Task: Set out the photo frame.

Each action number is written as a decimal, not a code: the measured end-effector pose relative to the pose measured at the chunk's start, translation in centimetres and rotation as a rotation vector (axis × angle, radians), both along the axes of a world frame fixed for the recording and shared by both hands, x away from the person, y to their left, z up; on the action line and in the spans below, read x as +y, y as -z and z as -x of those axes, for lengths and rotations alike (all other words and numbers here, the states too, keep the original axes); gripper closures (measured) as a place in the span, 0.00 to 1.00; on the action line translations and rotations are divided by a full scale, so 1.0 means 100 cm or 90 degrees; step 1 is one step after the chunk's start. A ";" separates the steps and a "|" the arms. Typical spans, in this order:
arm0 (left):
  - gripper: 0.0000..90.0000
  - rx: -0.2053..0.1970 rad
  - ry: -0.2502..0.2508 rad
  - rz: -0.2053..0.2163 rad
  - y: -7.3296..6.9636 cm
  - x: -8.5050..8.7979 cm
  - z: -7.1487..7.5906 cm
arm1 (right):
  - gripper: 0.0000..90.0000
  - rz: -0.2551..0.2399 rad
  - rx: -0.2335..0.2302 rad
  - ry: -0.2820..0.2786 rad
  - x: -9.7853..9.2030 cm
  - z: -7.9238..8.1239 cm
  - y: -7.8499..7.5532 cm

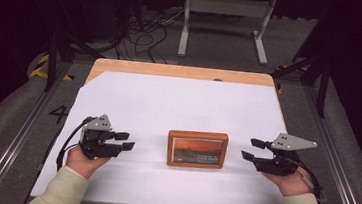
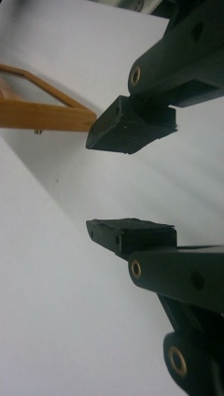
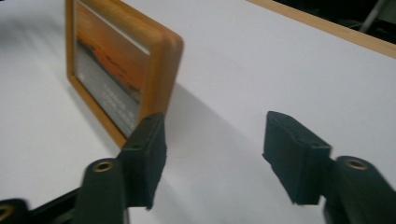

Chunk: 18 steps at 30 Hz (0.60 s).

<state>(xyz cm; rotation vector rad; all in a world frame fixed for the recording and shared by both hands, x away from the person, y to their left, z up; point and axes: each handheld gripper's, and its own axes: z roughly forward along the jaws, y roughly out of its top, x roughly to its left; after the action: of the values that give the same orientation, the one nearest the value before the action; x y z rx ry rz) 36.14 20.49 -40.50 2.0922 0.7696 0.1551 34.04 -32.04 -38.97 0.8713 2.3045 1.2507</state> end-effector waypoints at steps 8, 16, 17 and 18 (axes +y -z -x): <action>0.49 -0.020 -0.039 -0.004 0.013 0.013 -0.008 | 0.28 0.005 0.008 0.041 -0.017 -0.009 0.013; 0.43 0.000 -0.062 -0.003 0.026 0.021 -0.018 | 0.24 0.002 0.023 0.077 -0.030 -0.016 0.031; 0.43 0.001 -0.062 -0.003 0.027 0.021 -0.017 | 0.24 0.001 0.025 0.079 -0.030 -0.016 0.033; 0.43 0.001 -0.060 -0.005 0.027 0.022 -0.018 | 0.24 0.002 0.026 0.080 -0.031 -0.017 0.034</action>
<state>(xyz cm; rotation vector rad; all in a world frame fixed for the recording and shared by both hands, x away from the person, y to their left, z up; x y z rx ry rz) 37.89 22.65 -43.24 2.0639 0.8707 0.2090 35.71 -35.10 -42.34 1.0324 2.2431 1.1861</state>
